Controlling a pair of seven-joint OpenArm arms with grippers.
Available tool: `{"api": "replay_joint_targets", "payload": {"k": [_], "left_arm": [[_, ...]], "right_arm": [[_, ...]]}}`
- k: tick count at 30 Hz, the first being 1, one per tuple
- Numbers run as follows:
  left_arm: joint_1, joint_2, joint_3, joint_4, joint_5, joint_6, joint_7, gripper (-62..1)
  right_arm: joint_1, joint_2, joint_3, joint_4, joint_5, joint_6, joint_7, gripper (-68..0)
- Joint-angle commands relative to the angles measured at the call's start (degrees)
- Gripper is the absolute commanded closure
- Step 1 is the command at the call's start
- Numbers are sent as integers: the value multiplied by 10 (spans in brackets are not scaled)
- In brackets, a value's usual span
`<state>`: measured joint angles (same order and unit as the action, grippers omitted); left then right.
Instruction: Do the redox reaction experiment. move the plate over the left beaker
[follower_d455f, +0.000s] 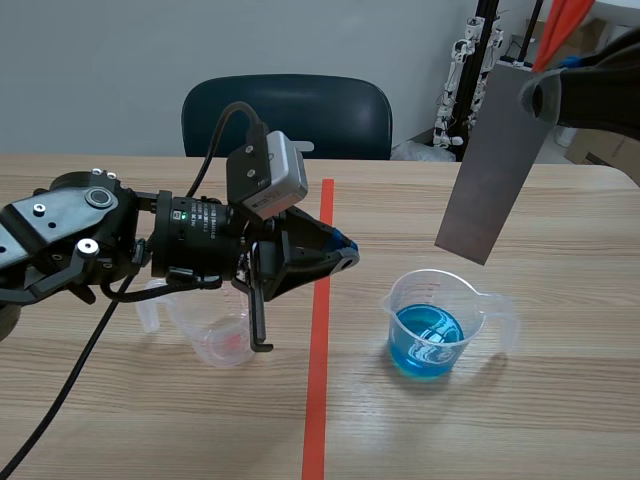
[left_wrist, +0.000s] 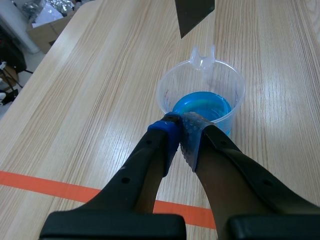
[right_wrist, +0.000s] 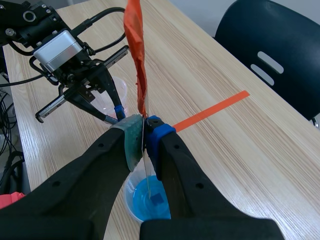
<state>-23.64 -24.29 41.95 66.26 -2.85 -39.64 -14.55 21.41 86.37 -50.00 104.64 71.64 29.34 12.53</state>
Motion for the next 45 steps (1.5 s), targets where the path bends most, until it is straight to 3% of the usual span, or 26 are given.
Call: {"api": "replay_joint_targets", "payload": {"k": [1, 23, 29, 36, 45], "left_arm": [[-2, 0, -2, 6, -8, -2, -6, -26], [0, -12, -4, 6, -17, -2, -11, -25], [13, -53, -8, 6, -70, -2, -47, -25], [91, -124, -55, 45, -71, -2, -132, -25], [269, -195, -185, 108, -70, -2, -230, -25]], "right_arm": [[13, 7, 10, 4, 10, 0, 9, -6], [13, 7, 10, 4, 10, 0, 11, -6], [13, 7, 10, 4, 10, 0, 13, -6], [13, 4, 10, 4, 10, 0, 13, -6], [13, -23, 13, 4, 9, 0, -4, -6]]}}
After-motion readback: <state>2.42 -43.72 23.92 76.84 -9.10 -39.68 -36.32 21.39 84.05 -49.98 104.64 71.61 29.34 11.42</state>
